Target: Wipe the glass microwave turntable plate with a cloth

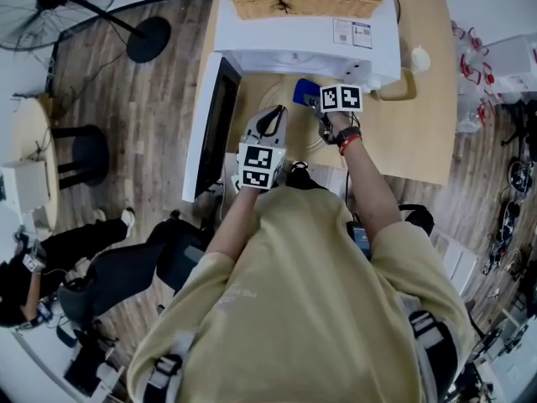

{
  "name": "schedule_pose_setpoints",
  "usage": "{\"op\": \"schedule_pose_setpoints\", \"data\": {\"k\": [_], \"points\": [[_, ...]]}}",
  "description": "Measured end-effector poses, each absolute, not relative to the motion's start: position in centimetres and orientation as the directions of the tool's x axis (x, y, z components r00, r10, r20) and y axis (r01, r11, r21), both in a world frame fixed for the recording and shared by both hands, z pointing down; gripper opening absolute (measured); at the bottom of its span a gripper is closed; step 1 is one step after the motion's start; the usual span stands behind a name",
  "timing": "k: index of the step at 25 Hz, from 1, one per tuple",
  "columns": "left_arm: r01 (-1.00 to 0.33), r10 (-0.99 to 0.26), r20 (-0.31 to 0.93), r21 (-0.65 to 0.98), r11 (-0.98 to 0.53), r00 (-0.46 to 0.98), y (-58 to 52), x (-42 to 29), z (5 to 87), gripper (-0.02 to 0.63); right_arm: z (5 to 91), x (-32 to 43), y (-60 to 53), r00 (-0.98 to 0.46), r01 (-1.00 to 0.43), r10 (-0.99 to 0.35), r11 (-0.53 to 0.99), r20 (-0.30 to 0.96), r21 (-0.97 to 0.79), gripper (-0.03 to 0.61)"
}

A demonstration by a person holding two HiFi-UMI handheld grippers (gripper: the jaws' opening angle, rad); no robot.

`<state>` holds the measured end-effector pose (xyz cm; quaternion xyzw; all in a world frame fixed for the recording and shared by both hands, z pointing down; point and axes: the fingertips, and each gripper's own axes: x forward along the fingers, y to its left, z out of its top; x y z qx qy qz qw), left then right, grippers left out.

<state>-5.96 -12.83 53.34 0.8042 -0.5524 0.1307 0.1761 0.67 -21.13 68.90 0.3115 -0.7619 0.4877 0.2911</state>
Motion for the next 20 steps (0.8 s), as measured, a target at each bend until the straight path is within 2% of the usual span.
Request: {"op": "schedule_pose_setpoints", "data": {"k": [11, 20], "points": [[-0.921, -0.833, 0.393, 0.139, -0.365, 0.389, -13.3, -4.1, 53.1, 0.034, 68.6, 6.0, -21.5, -0.570, -0.818, -0.255, 0.265, 0.781, -0.511, 0.143], [-0.921, -0.832, 0.395, 0.132, -0.368, 0.389, -12.8, -4.1, 53.1, 0.034, 68.3, 6.8, -21.2, -0.577, -0.816, -0.277, 0.235, 0.768, -0.528, 0.140]]}}
